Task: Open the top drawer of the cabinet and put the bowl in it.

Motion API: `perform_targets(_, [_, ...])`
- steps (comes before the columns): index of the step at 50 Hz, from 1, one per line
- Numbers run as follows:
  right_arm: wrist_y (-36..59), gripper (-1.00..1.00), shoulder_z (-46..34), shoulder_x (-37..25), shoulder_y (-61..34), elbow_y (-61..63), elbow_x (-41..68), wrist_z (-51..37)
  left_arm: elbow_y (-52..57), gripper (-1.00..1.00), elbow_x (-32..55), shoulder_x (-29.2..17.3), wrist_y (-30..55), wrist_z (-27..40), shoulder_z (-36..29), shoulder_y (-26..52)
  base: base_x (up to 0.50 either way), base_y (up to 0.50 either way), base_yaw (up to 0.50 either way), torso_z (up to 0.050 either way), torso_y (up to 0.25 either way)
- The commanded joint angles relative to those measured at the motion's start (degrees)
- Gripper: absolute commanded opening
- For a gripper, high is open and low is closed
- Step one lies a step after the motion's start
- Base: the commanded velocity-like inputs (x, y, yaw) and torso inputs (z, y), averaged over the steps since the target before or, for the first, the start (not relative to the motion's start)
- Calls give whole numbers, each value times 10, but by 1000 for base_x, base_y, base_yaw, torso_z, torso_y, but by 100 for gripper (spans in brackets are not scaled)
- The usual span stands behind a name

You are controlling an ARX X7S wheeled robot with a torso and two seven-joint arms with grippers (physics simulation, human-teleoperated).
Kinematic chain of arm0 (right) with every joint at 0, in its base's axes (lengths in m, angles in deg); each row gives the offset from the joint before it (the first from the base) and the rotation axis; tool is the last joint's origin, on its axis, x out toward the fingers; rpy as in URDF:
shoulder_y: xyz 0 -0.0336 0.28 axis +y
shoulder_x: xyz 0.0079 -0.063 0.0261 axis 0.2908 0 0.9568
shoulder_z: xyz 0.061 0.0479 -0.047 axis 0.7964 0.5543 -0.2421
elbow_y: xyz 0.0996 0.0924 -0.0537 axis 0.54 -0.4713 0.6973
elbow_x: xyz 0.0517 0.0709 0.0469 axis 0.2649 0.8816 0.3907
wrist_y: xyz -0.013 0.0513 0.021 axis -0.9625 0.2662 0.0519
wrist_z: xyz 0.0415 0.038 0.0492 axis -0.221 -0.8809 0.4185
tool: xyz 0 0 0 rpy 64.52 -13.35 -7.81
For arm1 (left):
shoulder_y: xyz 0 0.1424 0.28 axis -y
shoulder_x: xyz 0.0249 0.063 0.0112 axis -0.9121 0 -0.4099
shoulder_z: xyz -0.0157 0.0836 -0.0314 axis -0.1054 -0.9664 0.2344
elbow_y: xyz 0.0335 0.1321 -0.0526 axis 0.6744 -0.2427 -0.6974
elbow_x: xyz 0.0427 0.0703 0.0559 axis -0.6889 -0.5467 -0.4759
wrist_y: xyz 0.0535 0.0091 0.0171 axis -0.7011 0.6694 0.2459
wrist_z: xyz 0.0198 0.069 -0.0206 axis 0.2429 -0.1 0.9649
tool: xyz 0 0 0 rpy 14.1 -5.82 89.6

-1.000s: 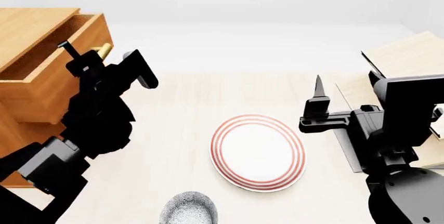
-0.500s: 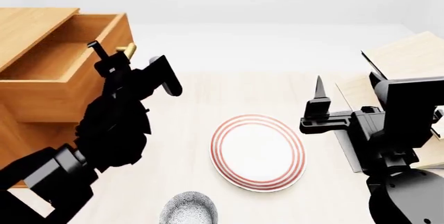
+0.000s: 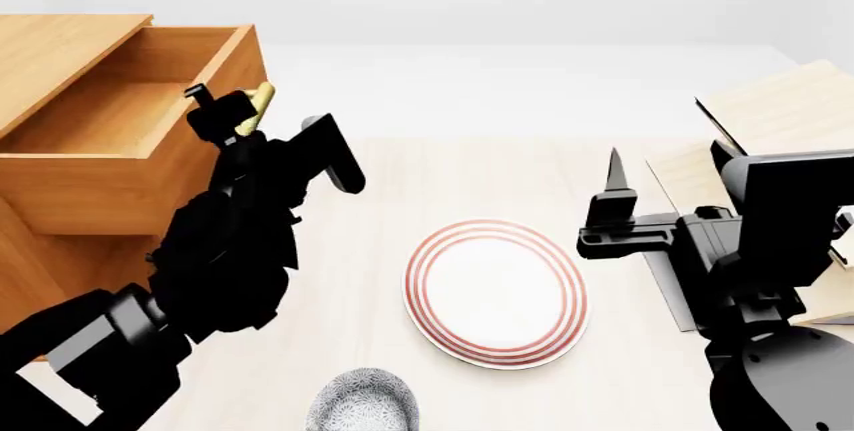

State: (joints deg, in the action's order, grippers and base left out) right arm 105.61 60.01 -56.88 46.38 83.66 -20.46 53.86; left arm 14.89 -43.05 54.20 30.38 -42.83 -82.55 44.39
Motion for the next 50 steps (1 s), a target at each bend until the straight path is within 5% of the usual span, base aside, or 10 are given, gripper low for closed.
perform_targets(1, [-3, 100, 0, -2, 1, -2, 3, -2, 49, 100, 12, -11, 17, -3, 3, -4, 0, 0, 0, 0, 0])
perform_targets(17, [3, 100, 1, -2, -3, 3, 11, -8, 277, 100, 14, -28, 102, -30, 29, 28, 0, 0, 0, 0, 0])
perform_targets(24, [6, 100, 3, -3, -5, 7, 15, -11, 323, 100, 49, -4, 144, -65, 124, 65, 0, 0, 0, 0, 0])
perform_targets(38, [6, 100, 2, -4, -7, 8, 20, -14, 183, 100, 99, 74, 204, -100, 369, 148, 0, 0, 0, 0, 0])
perform_targets(50, [12, 100, -1, -5, -15, 9, 25, -19, 17, 100, 95, 84, 166, -86, 450, 184, 0, 0, 0, 0, 0])
